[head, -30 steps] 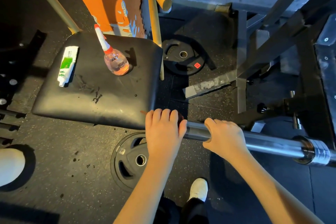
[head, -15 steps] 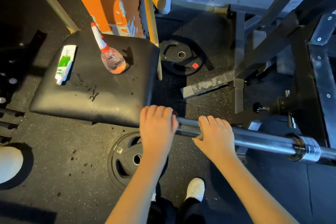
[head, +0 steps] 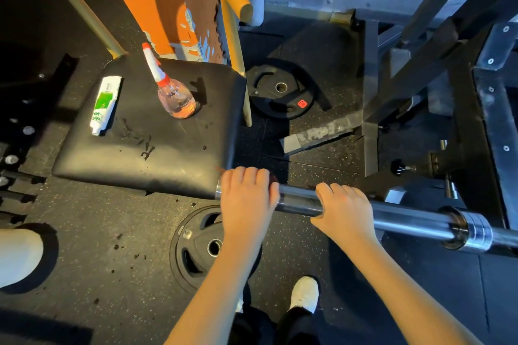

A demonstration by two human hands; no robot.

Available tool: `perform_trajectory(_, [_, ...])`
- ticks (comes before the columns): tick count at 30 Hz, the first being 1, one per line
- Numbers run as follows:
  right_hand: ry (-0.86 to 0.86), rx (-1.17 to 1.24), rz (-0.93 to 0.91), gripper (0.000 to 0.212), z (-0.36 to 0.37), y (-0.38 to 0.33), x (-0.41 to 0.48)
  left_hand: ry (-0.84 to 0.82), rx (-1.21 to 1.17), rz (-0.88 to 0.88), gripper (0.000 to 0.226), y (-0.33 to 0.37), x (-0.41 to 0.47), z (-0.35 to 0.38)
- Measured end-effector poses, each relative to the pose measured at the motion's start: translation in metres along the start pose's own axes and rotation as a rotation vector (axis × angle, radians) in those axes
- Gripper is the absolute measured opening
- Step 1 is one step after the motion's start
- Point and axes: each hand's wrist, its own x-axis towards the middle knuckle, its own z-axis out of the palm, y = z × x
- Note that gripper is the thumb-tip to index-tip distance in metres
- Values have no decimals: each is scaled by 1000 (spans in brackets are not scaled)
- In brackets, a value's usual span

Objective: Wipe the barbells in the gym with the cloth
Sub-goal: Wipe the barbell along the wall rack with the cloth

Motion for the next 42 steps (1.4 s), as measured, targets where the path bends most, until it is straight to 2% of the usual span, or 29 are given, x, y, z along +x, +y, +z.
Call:
perform_trajectory(3, [116,-18,28,53,10,-4,-7,1,-46,141,40,16,-4,5])
perform_trajectory(5, [143,-34,50,56,10,-6,-7,34,-72,169,41,3,0,4])
perform_trajectory(10, [67,-12,-14,54,-5,-6,-6,162,-66,-24,27,-31,5,6])
perform_trajectory(14, [-512,125,-66,54,-36,12,20,137,-46,-17,36,-24,2,7])
perform_trajectory(16, [-615,203,-36,54,-37,13,32,139,-47,-7,37,-24,1,6])
perform_trajectory(19, [-483,126,-42,45,-27,6,27,174,-52,-11,35,-21,-4,7])
perform_trajectory(23, [-133,3,-74,47,-13,1,11,124,-83,37,34,5,-9,10])
perform_trajectory(26, [105,-3,-73,49,5,-1,0,77,-107,70,34,21,-9,11])
perform_trajectory(29, [204,-56,-69,43,13,-2,-6,46,-150,137,33,18,-11,9])
perform_trajectory(31, [242,-70,-55,46,16,-2,-7,24,-125,181,33,6,-9,4])
perform_trajectory(35, [218,-46,-66,56,16,-4,-7,-24,-47,12,40,-25,8,-1])
perform_trajectory(37, [165,-17,-71,54,5,-5,-5,4,-13,-31,37,-24,9,-3])
perform_trajectory(38, [70,-3,-84,53,-4,-3,-2,19,-5,-38,33,-20,8,-2])
perform_trajectory(41, [-456,136,-91,53,-31,18,17,55,-5,-38,26,-14,3,-2])
perform_trajectory(42, [-569,178,-68,53,-36,22,24,50,-3,-37,25,-14,3,-1])
